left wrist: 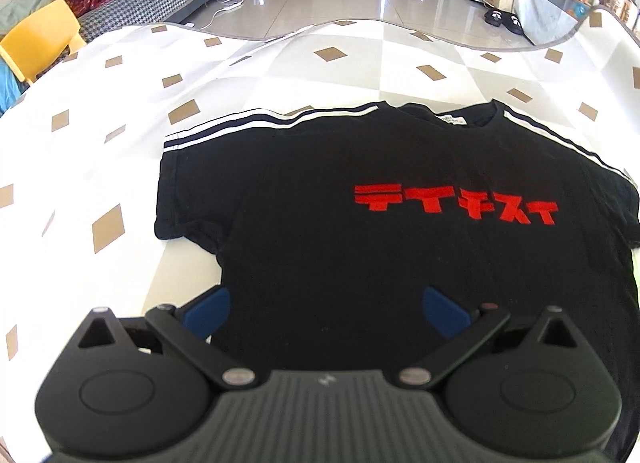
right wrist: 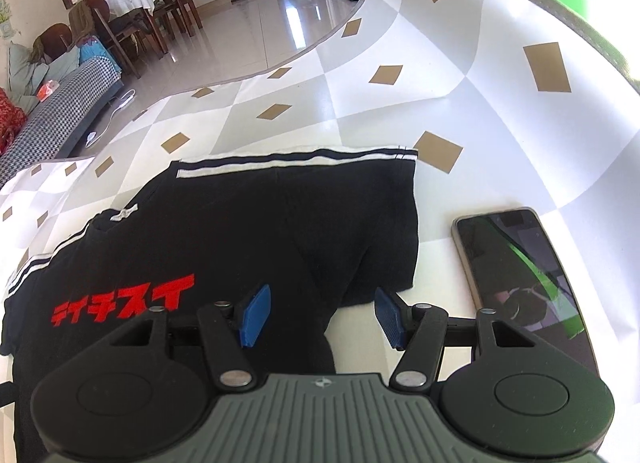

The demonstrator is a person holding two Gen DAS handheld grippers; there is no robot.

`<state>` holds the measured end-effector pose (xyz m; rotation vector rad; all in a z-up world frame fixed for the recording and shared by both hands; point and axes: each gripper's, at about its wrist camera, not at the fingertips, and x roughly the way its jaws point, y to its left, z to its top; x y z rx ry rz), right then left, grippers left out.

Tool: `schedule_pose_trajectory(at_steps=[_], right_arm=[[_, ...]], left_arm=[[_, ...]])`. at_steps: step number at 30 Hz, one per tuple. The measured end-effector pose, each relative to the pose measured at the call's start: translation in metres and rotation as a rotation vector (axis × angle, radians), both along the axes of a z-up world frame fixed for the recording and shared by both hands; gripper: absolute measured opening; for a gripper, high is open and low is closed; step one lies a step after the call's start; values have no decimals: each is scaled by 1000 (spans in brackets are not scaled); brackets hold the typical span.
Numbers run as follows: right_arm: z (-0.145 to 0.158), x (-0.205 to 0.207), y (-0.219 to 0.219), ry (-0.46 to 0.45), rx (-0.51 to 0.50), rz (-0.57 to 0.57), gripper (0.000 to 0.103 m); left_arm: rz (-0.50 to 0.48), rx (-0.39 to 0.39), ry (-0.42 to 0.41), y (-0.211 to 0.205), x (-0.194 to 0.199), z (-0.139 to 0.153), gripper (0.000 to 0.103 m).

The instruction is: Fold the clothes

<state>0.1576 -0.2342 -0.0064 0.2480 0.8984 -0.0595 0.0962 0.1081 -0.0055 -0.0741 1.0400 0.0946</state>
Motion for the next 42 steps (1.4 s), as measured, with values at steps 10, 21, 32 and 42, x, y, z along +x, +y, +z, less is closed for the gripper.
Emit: schedule_pose_trajectory(at_steps=[10,21,32,42], right_arm=[[-11,23,-28,-4,38,-82,56],[-23,37,-32,-40,-21,-87,46],[-19,39,-20,-84,-66,-58,8],[10,28,22,-223,-135,96,6]], left_arm=[[80,-81,-5,20,18,1,103],[77,-131,0,13,25,0,103],[63,-140,8,6,27,-2,103],[73,-135,6,8,25,-1,103]])
